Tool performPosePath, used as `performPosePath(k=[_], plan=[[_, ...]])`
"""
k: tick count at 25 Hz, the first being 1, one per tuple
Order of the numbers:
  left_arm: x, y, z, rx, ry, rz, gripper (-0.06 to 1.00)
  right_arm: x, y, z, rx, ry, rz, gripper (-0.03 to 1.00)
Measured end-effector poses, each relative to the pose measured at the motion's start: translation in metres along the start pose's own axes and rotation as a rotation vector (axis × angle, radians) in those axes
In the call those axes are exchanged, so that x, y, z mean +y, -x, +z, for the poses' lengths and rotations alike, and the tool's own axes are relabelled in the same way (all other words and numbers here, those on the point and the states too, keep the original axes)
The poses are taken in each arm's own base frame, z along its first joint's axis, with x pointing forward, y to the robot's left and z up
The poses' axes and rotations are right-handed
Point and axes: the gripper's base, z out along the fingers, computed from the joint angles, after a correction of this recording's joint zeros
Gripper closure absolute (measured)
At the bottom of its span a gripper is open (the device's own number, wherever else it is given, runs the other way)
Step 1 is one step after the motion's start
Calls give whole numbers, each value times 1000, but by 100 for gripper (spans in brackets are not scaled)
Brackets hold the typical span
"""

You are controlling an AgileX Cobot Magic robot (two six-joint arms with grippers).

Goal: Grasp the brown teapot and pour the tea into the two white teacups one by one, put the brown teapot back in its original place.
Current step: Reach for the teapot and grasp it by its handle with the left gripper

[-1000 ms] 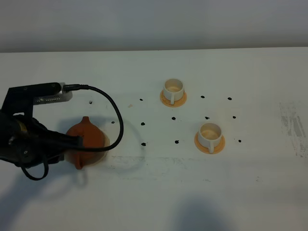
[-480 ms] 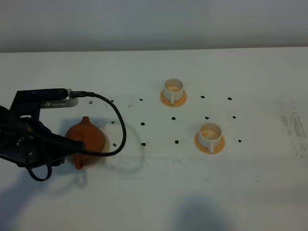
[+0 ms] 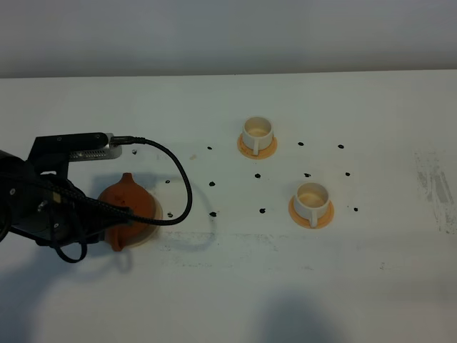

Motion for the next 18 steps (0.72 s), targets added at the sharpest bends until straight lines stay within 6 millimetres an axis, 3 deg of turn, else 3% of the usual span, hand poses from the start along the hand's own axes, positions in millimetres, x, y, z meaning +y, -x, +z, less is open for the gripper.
performPosePath(k=[11, 18], plan=[[-2, 6, 15, -25, -24, -18, 63, 0, 0, 0, 0, 0, 0, 75], [-4, 8, 19, -31, -35, -13, 56, 0, 0, 0, 0, 0, 0, 75]])
